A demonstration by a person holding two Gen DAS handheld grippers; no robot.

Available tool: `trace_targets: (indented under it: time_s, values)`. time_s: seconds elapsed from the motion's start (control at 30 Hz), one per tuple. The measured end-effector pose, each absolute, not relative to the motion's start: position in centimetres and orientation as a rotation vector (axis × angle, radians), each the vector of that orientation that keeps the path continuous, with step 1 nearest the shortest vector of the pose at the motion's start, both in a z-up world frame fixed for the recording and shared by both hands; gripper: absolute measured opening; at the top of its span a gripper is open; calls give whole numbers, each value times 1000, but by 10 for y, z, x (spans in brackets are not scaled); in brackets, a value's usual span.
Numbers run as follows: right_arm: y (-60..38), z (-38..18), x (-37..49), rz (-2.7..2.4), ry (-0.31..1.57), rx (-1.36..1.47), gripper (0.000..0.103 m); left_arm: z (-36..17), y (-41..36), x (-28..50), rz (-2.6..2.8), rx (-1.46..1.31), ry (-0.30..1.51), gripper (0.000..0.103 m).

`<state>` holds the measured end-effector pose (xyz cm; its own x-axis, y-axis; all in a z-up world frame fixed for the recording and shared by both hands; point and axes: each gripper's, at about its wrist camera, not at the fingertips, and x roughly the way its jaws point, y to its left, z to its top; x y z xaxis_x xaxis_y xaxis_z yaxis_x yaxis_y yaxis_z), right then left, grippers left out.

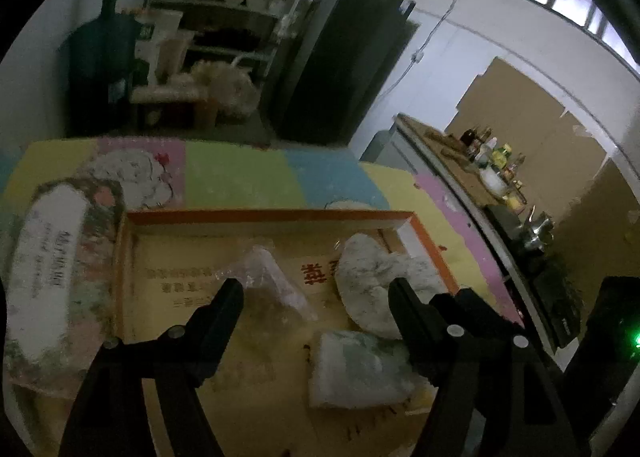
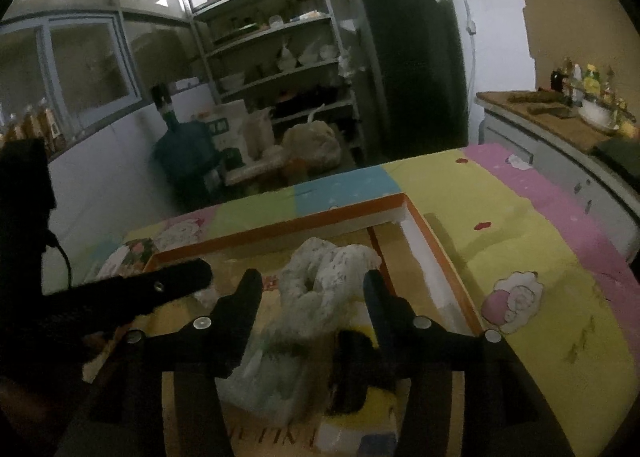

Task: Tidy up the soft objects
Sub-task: 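Open both tools to drop the bag and cloth into the tray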

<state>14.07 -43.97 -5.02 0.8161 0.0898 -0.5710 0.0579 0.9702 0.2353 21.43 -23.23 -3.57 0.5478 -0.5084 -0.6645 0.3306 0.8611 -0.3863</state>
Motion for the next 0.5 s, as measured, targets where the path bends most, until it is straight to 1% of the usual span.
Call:
trace_targets:
  time_s: [0.27, 0.5]
  values:
    - [-418, -37, 96, -27, 546, 249, 59, 1, -213, 169, -534, -108, 670, 75]
    - [-389, -29, 63, -53, 482, 217, 61, 18, -171, 128, -487, -69, 546, 75]
